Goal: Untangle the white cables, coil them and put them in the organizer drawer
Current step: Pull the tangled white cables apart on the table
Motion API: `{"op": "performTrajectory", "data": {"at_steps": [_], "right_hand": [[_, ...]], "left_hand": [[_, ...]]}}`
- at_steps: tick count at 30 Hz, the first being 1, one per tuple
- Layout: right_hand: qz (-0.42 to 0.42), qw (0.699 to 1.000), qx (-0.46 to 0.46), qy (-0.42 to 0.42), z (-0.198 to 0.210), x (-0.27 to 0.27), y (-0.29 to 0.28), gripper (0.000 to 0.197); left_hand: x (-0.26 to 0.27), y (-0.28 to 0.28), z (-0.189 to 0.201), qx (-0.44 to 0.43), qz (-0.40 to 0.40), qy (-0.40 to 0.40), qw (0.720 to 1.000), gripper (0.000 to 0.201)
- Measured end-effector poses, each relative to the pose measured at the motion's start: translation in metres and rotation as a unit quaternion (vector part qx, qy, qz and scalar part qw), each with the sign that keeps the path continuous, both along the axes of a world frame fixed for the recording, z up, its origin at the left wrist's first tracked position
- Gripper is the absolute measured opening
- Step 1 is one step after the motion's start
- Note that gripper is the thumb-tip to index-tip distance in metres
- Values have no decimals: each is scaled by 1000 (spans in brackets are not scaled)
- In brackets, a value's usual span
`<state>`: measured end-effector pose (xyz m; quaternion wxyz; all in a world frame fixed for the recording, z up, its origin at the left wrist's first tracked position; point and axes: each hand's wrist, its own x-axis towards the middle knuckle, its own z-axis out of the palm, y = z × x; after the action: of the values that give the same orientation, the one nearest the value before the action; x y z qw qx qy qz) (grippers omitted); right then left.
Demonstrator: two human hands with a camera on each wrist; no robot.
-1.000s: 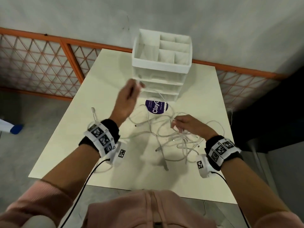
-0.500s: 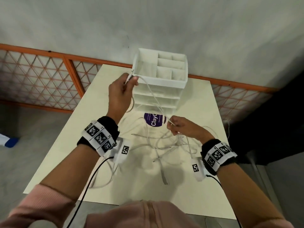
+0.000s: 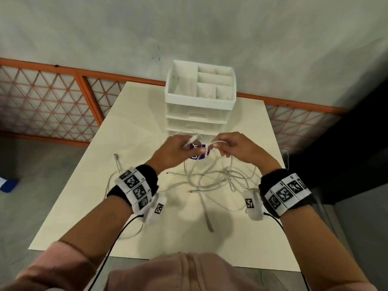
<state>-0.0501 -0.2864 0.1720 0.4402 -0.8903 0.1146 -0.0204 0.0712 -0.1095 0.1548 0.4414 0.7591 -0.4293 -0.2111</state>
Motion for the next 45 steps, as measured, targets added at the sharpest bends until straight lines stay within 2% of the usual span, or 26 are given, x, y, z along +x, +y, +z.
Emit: {"op": "performTrajectory", "data": {"at_steps": [2,5,8,11,13,16,18,20,23,25,26,27,30,32,35,37,39,42,45], "right_hand": [[-15,999,16,-42,12,5,6,18],[-45,997,44,-44,11,1,0,17],[-29,998,17,52,-22,-14,-8,13],[-22,985,-3,171,-63,-32,-13,14],[-41,982,-9,186,-79,-40,-16,15],[-64,979,-91,173,-84,-50,-22,20],[-108,972,-148,145,-82,-62,-27,19],[-151,965,-196,87,-71,-60,-38,18],[-114,973,-202,-16,-41,-52,-46,18],[-107,984,-137,-41,-19,-43,-39,23],[-89,994,-54,-44,-27,-34,-18,25],[-94,992,-11,-82,-17,-30,-13,26],[-149,973,51,-166,-2,-25,-5,29],[-165,972,42,-162,9,-26,-6,29],[-142,986,22,-82,11,-37,-7,41],[-110,993,24,47,5,-53,-13,52],[-42,980,26,190,-9,-68,-18,48],[23,941,-6,338,-41,-84,-21,32],[20,910,-41,412,-78,-94,-17,24]], "left_hand": [[-7,-4,-7,-5,-42,31,999,18],[0,-1,-8,-88,41,-3,995,24],[15,8,7,-164,120,-68,977,28],[24,16,21,-209,182,-86,957,31],[25,21,23,-211,210,-93,950,33],[28,31,19,-226,270,-99,931,34],[26,38,14,-189,302,-107,928,37],[33,40,6,-111,324,-118,932,39],[34,47,-8,28,323,-105,940,37],[30,53,-21,93,310,-95,941,37],[22,76,-40,140,330,-83,930,38],[21,77,-43,153,336,-80,926,39],[20,84,-52,149,342,-70,925,40],[25,84,-49,123,353,-75,924,39],[37,93,-47,74,304,-56,948,35],[50,101,-45,59,188,3,980,39],[53,108,-35,84,67,63,992,42],[48,109,-17,157,-54,86,982,33],[39,106,-13,248,-127,91,956,35]]}}
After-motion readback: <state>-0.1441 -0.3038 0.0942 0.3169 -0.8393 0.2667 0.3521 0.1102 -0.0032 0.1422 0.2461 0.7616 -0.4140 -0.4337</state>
